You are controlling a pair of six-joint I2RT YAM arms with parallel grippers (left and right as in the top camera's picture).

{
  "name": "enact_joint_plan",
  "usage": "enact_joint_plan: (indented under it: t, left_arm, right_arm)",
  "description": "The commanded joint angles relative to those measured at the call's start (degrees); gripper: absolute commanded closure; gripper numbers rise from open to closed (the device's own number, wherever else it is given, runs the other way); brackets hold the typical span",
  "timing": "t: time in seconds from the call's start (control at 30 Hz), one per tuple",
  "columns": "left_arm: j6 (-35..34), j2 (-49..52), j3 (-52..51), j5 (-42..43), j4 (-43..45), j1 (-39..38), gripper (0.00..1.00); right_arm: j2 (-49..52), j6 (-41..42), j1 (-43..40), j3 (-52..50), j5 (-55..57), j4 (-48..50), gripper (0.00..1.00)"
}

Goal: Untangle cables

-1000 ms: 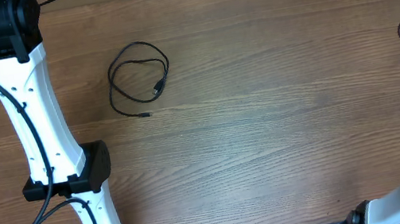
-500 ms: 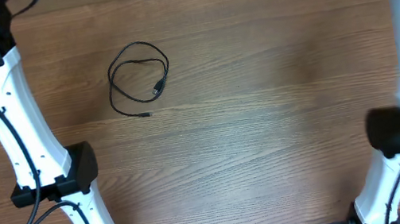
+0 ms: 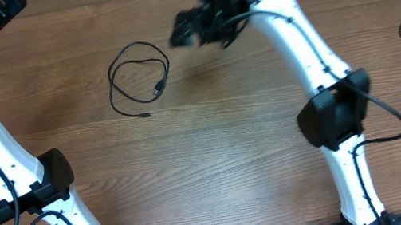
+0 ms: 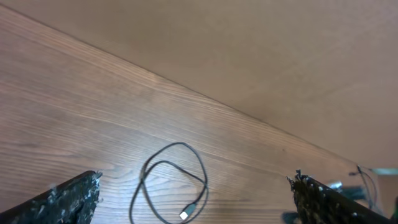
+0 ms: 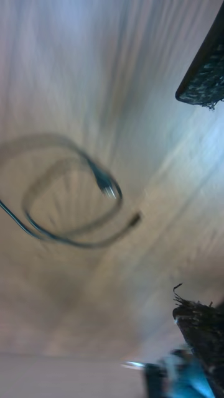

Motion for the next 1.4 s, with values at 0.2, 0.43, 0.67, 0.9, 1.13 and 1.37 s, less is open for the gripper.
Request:
enact_joint_plan:
  t: [0.2,0.43,0.67,0.9,1.13,1.37]
  left_arm:
    - [4.81,-2.08,0.39,-4.22,-1.66,0.61,0.01]
    - [7.30,-2.08,0.39,-4.39,-2.56,0.61,0.01]
    - [7.69,-2.08,0.39,-5.40,-2.54,0.66,0.01]
    - [7.74,-2.08,0.39,-5.42,-2.54,0.66,0.00]
    - [8.79,-2.08,0.39,-5.40,-2.69,0.66,0.01]
    - [8.79,-2.08,0.39,-5.40,-2.75,0.66,0.00]
  right_arm:
    - [8.11,0.17,10.93,0.13,6.03,0.11,0.00]
    - [14.71,2.64,11.15,0.13,9.53,5.46,0.06]
    - [15.69,4.83,10.62,0.13,11.34,17.49,0.09]
    - [17.99,8.83,10.64,0.13,8.44,20.57,0.48]
    - [18.93,8.83,10.97,-0.31,7.89,19.26,0.59]
    - [18.95,8.81,11.39,-0.31,7.91,20.02,0.77]
